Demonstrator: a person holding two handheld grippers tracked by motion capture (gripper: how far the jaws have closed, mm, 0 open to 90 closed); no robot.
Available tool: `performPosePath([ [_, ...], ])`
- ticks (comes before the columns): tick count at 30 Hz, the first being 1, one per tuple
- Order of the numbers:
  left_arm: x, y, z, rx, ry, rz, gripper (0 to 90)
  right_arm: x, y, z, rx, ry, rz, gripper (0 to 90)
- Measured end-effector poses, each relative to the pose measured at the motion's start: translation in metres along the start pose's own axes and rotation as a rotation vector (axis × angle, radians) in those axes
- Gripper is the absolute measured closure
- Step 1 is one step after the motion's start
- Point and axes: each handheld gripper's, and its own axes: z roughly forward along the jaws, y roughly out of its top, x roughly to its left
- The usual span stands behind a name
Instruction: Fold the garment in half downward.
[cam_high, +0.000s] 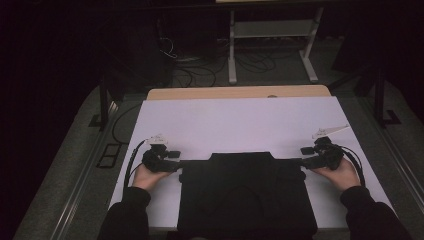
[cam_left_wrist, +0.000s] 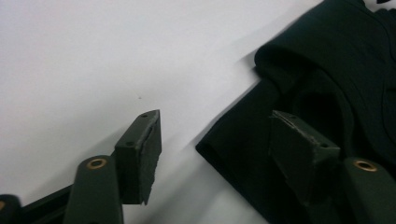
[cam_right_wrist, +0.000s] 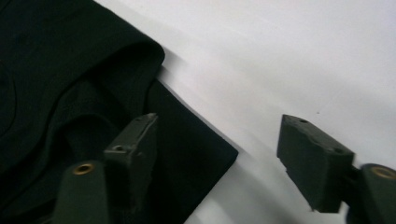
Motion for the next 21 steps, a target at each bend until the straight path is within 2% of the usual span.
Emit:
performPosePath([
  [4, -0.0031, 0.0003, 0.0021, 0.018, -0.009, 0.03, 43.1, 0.001, 0.0002, 0.0032, 0.016, 0.003, -0.009, 38.7],
  [6, -0.0038, 0.0004, 0.0034, 0.026, -0.014, 0.038, 44.6, 0.0019, 0.0004, 0.0038, 0.022, -0.005, -0.014, 40.1],
  [12, -0.0046, 0.0014, 0.0068, 0.036, -0.017, 0.044, 49.1, 0.003, 0.0004, 0.0057, 0.035, -0.004, -0.024, 43.5],
  [16, -0.0051, 0.0015, 0.0091, 0.043, -0.016, 0.05, 53.2, 0.003, 0.0008, 0.0059, 0.029, -0.014, -0.012, 52.0],
  [21, -0.0054, 0.0017, 0.0078, 0.042, -0.022, 0.053, 61.7, 0.0039, 0.0008, 0.0059, 0.033, 0.001, -0.021, 60.7],
])
